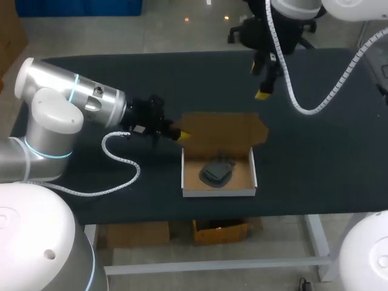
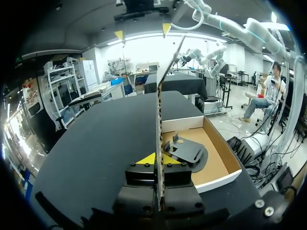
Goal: Assemble the packaging by folding the flat box into shape, placing the metal phone stand inside, and closing the box properly
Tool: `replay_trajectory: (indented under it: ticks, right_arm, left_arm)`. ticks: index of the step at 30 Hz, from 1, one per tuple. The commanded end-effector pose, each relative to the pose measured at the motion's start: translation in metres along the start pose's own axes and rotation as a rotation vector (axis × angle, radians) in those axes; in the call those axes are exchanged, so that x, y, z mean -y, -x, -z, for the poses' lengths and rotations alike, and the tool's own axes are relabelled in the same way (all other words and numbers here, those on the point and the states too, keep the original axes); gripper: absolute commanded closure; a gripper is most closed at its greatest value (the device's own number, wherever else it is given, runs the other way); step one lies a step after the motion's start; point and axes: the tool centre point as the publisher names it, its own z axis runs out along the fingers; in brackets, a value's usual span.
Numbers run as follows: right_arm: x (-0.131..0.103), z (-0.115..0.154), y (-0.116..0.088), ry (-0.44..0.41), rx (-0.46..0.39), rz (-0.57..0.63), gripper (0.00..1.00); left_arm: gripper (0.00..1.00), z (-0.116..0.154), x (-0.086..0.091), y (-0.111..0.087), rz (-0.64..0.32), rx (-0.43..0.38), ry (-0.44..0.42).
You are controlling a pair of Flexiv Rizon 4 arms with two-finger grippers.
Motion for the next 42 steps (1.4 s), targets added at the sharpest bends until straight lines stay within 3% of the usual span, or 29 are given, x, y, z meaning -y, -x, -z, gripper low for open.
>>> replay_trajectory:
  ticks: [1,8,16,27,32,41,42]
  right_arm:
    - [-0.005,0.000,0.005,-0.016,-0.005,0.000,0.00]
    - [-0.017,-0.002,0.017,-0.023,0.011,-0.014,0.00]
    - [-0.032,-0.014,0.024,-0.015,-0.027,-0.022,0.00]
    - [-0.025,-0.013,0.023,0.002,-0.033,-0.037,0.00]
    - [-0.013,-0.013,0.025,-0.018,-0.035,-0.079,0.00]
    - [-0.023,-0.021,0.036,-0.127,-0.027,-0.110,0.00]
    - [-0.025,-0.021,0.036,-0.127,-0.028,-0.106,0.09]
  left_arm:
    - [1.00,0.000,-0.001,-0.002,-0.002,0.003,-0.001]
    - [1.00,0.000,-0.001,-0.002,-0.002,0.003,-0.001]
    - [1.00,0.000,-0.001,-0.002,-0.002,0.003,-0.001]
    - [1.00,0.000,-0.001,-0.002,-0.002,0.003,-0.001]
    - [1.00,0.000,-0.001,-0.002,-0.002,0.003,-0.001]
    - [1.00,0.000,-0.001,-0.002,-0.002,0.003,-0.001]
    - [1.00,0.000,-0.001,-0.002,-0.002,0.003,-0.001]
